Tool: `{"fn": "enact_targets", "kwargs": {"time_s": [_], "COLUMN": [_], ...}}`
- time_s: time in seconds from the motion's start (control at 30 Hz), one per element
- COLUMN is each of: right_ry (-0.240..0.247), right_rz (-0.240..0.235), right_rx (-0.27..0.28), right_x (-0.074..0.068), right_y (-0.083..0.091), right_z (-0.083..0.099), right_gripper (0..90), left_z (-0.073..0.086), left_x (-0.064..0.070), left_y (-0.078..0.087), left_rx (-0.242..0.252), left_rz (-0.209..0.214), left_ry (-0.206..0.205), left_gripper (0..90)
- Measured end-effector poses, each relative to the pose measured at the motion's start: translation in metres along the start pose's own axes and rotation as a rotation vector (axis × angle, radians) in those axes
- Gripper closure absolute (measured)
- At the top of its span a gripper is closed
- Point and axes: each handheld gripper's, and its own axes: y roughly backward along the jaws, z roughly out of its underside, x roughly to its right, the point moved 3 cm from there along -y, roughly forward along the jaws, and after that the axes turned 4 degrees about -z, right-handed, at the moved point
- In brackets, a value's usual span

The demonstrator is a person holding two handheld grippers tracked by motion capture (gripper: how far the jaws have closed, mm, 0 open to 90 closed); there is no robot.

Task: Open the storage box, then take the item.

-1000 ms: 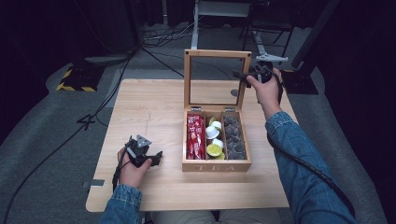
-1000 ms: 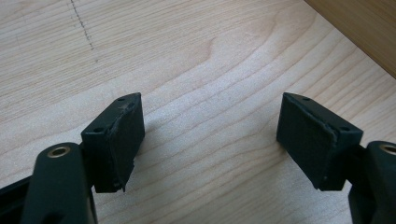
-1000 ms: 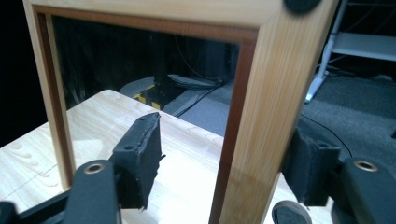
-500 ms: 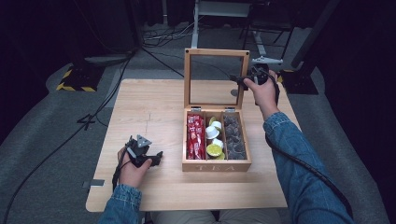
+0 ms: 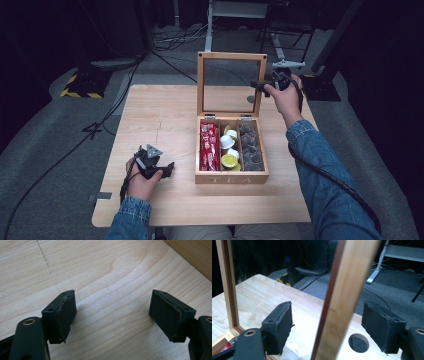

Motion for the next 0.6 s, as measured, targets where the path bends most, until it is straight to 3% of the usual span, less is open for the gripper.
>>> {"fn": "enact_targets", "kwargs": {"time_s": [0.17, 0.23, 0.4, 0.6], "right_ry": [-0.011, -0.012, -0.007, 0.012], "right_rz": [0.003, -0.009, -0.062, -0.126], "right_rx": [0.013, 0.023, 0.037, 0.031], "right_x": [-0.001, -0.005, -0.022, -0.043], "right_y": [0.016, 0.025, 0.049, 0.064], "right_z": [-0.002, -0.003, -0.006, -0.005], "right_gripper": [24.5, 28.5, 33.7, 28.9], "left_z": [-0.001, -0.002, -0.002, -0.002], "left_x": [0.0, 0.0, 0.0, 0.001], "left_y": [-0.001, -0.002, -0.002, -0.002], "left_rx": [0.002, 0.002, -0.002, -0.001], "left_rz": [0.002, 0.001, -0.001, -0.001], "left_ry": [-0.005, -0.004, -0.003, -0.003], "left_gripper": [21.8, 21.4, 20.9, 21.0]}}
